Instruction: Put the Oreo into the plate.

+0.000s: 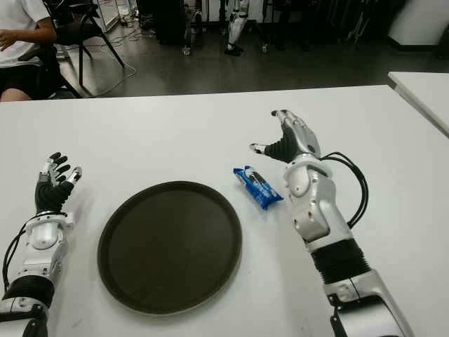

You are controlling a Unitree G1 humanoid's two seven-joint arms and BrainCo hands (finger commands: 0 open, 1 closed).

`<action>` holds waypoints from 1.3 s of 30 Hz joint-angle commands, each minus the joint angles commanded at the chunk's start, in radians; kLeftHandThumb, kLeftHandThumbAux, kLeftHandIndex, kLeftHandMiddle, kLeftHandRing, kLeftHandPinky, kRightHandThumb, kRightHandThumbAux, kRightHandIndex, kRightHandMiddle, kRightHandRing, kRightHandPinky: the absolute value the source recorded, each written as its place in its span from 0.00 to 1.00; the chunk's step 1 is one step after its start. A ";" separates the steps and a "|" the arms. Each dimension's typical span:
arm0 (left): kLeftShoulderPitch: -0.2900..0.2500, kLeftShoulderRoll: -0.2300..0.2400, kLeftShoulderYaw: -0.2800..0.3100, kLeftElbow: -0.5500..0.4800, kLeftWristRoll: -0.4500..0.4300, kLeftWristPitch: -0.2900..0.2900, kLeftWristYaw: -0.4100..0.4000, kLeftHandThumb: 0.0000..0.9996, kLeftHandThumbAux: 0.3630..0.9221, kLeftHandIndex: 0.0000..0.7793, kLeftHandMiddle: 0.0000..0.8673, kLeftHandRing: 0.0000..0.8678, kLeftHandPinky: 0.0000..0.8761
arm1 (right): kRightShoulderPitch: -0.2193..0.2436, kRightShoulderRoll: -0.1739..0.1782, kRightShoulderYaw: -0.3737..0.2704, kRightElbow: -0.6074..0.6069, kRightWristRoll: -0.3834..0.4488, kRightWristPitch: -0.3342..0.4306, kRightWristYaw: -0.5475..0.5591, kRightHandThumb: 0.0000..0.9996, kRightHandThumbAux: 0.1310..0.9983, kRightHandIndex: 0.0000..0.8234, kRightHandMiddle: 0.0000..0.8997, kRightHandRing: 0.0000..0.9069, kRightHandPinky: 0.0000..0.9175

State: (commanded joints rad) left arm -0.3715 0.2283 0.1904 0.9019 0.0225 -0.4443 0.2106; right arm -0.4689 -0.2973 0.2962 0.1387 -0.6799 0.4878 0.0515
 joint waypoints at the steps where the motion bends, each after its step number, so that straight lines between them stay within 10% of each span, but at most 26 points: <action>1: 0.000 -0.001 0.000 0.000 -0.001 -0.001 -0.001 0.26 0.54 0.10 0.17 0.14 0.06 | -0.003 -0.005 0.009 0.002 -0.012 0.003 0.008 0.10 0.51 0.00 0.00 0.00 0.04; 19: -0.006 -0.008 0.001 0.005 -0.004 0.005 -0.002 0.26 0.54 0.07 0.12 0.09 0.05 | -0.040 -0.057 0.148 -0.003 -0.171 0.040 0.157 0.08 0.45 0.00 0.00 0.00 0.00; 39: -0.009 -0.012 0.003 0.002 -0.006 0.005 0.003 0.26 0.55 0.07 0.12 0.10 0.07 | -0.074 -0.017 0.195 0.043 -0.241 0.070 0.208 0.04 0.49 0.00 0.00 0.00 0.00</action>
State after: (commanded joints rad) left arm -0.3801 0.2166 0.1932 0.9040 0.0166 -0.4392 0.2140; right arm -0.5430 -0.3140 0.4917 0.1813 -0.9211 0.5580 0.2591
